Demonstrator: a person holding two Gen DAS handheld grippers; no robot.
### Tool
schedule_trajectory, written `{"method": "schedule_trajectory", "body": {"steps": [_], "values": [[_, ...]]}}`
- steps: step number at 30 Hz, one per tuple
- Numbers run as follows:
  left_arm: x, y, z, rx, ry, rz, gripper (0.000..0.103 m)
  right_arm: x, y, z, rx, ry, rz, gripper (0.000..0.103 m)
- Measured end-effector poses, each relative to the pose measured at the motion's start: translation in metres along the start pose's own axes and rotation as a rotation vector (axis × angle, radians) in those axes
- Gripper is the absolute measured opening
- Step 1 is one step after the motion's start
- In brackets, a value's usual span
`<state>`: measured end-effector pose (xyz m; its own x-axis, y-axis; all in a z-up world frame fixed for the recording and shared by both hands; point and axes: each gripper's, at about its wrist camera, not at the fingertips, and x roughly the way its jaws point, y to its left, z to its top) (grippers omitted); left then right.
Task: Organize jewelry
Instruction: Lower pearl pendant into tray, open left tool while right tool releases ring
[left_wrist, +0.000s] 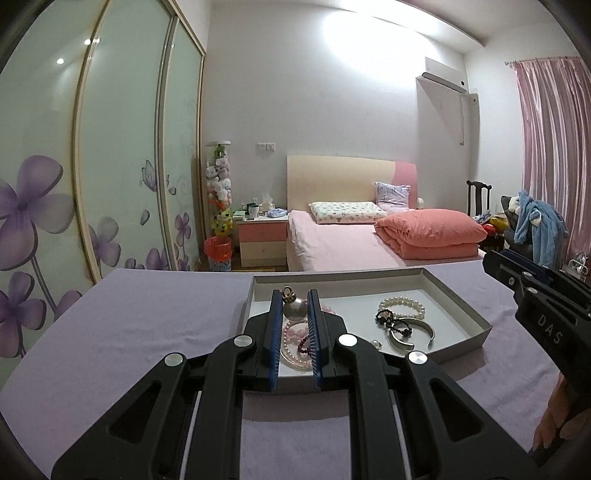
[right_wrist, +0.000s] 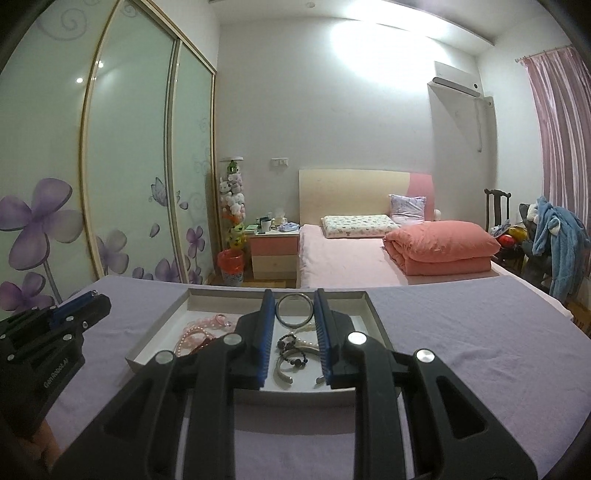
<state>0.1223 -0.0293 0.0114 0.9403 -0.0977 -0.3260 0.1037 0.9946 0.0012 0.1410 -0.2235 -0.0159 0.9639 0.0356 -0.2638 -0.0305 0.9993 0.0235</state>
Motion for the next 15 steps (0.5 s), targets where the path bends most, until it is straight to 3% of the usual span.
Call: {"method": "schedule_trajectory", "body": {"steps": [15], "values": [[0.02, 0.001, 0.003, -0.019, 0.025, -0.03, 0.014, 0.017, 0.004, 0.005, 0.016, -0.002, -0.004, 0.022]]}}
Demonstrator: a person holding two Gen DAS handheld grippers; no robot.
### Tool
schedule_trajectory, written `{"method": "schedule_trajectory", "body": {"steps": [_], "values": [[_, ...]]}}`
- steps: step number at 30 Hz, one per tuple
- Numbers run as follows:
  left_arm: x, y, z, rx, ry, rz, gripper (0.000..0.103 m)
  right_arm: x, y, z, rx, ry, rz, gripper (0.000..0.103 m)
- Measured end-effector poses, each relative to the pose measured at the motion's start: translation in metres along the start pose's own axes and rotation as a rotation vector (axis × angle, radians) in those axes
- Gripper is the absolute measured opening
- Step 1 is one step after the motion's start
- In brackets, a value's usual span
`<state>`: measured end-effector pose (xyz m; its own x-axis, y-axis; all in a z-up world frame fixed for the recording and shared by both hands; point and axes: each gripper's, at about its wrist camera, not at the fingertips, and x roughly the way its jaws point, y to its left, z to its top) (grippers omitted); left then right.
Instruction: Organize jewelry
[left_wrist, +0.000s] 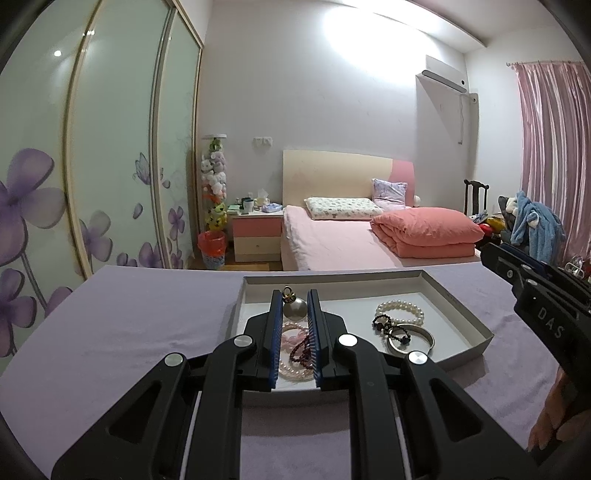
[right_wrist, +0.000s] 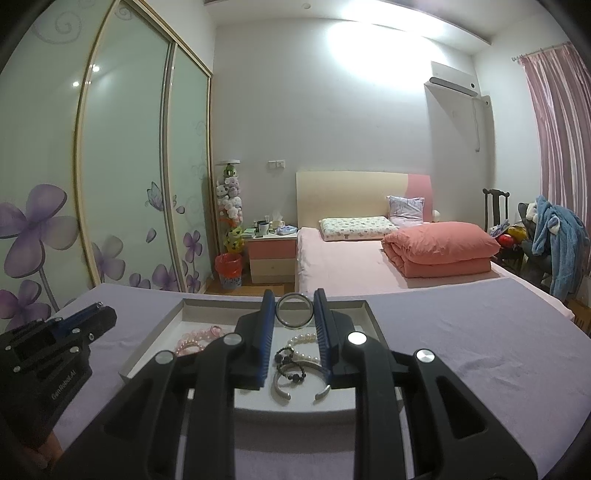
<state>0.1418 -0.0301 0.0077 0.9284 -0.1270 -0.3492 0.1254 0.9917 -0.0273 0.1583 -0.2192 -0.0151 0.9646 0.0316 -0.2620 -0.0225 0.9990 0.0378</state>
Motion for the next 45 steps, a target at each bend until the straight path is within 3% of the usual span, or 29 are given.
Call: {"method": "schedule_trajectory", "body": {"steps": [20, 22, 23, 25, 26, 35, 40, 43, 45], "values": [[0.076, -0.007, -0.004, -0.02, 0.158, -0.065, 0.014, 0.118, -0.01, -0.01, 0.098, 0.254, 0.034, 0.022], [0.079, -0.008, -0.006, -0.026, 0.176, -0.073, 0.016, 0.125, -0.01, -0.013, 0.106, 0.281, 0.044, 0.023], [0.08, -0.007, -0.006, -0.028, 0.183, -0.077, 0.019, 0.126, -0.011, -0.014, 0.111, 0.287, 0.048, 0.029], [0.079, -0.004, -0.006, -0.036, 0.187, -0.078, 0.033, 0.123, -0.013, -0.016, 0.123, 0.282, 0.048, 0.045], [0.076, -0.003, -0.005, -0.042, 0.182, -0.076, 0.041, 0.121, -0.015, -0.016, 0.129, 0.274, 0.045, 0.046], [0.051, 0.028, 0.009, -0.133, 0.161, -0.064, 0.044, 0.082, -0.034, -0.005, 0.196, 0.231, 0.042, 0.047], [0.016, 0.04, 0.008, -0.145, 0.142, -0.04, 0.055, 0.045, -0.034, -0.006, 0.185, 0.227, 0.054, 0.056], [-0.009, 0.044, 0.002, -0.135, 0.126, -0.022, 0.066, 0.017, -0.029, -0.009, 0.164, 0.223, 0.064, 0.067], [-0.024, 0.046, -0.002, -0.128, 0.118, -0.011, 0.079, 0.0, -0.027, -0.011, 0.156, 0.221, 0.071, 0.075]]}}
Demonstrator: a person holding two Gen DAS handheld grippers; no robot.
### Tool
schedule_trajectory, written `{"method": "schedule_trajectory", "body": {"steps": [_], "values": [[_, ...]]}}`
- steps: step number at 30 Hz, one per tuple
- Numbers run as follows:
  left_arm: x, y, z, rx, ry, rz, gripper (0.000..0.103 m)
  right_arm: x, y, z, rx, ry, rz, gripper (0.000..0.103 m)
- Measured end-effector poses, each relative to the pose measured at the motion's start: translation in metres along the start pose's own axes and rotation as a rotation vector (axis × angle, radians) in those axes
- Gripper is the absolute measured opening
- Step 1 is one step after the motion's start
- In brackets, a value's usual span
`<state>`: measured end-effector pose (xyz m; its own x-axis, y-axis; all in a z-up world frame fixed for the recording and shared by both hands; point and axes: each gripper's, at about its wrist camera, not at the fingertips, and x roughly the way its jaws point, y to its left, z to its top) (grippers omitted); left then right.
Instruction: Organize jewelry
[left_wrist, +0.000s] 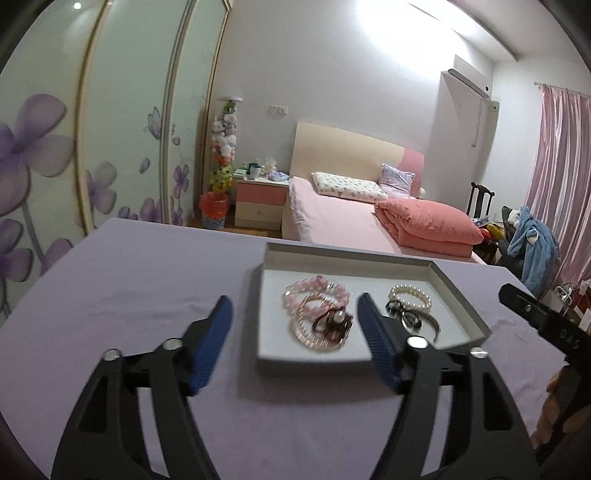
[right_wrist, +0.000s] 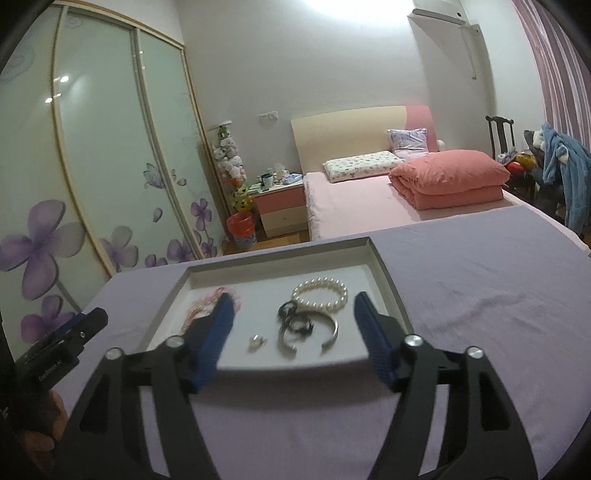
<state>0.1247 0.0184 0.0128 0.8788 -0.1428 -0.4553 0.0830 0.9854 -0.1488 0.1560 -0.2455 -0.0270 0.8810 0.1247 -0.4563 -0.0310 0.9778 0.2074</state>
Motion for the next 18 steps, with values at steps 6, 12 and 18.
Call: {"method": "schedule_trajectory", "body": {"steps": [6, 12, 18], "values": [[-0.032, 0.0, -0.009, 0.025, -0.031, 0.02, 0.098, -0.04, 0.02, -0.021, -0.067, -0.005, 0.011, 0.099], [-0.053, -0.008, -0.018, 0.05, -0.065, 0.032, 0.101, -0.073, 0.037, -0.036, -0.147, -0.051, -0.025, 0.099], [-0.066, -0.012, -0.028, 0.053, -0.093, 0.051, 0.101, -0.092, 0.033, -0.049, -0.136, -0.074, -0.044, 0.099]]}}
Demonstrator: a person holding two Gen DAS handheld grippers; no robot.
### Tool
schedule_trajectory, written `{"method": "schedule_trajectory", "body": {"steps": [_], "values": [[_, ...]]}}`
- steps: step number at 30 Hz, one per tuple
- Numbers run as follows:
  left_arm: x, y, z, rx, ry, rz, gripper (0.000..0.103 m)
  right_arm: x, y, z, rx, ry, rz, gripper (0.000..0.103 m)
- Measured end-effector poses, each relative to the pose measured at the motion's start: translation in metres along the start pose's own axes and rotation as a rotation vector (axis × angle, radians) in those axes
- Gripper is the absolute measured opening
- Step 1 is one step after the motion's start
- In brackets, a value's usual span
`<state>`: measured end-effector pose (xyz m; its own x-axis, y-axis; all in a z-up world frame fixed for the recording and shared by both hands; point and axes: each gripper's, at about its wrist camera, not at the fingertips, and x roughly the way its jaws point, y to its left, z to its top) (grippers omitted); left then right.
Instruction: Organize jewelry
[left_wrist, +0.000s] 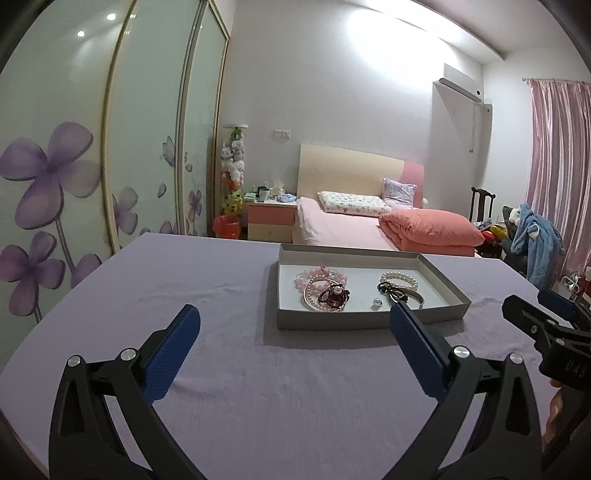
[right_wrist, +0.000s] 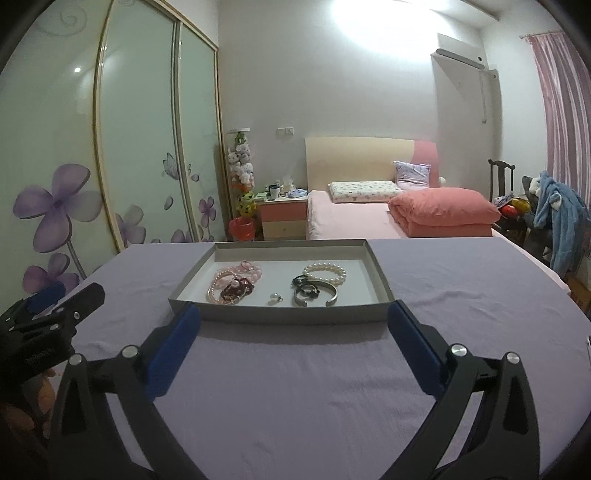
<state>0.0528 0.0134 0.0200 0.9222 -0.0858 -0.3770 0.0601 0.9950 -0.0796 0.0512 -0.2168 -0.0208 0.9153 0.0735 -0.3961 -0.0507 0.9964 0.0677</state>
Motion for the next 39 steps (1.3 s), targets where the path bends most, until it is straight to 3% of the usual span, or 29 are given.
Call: {"method": "schedule_trajectory", "body": {"steps": [15, 39], "values": [[-0.022, -0.012, -0.015, 0.026, -0.05, 0.036, 0.101, -0.027, -0.007, -0.012, 0.006, -0.08, -0.016, 0.099], [-0.028, -0.011, -0.015, 0.03, -0.059, 0.05, 0.101, -0.025, -0.008, -0.014, 0.012, -0.075, -0.013, 0.099]]}}
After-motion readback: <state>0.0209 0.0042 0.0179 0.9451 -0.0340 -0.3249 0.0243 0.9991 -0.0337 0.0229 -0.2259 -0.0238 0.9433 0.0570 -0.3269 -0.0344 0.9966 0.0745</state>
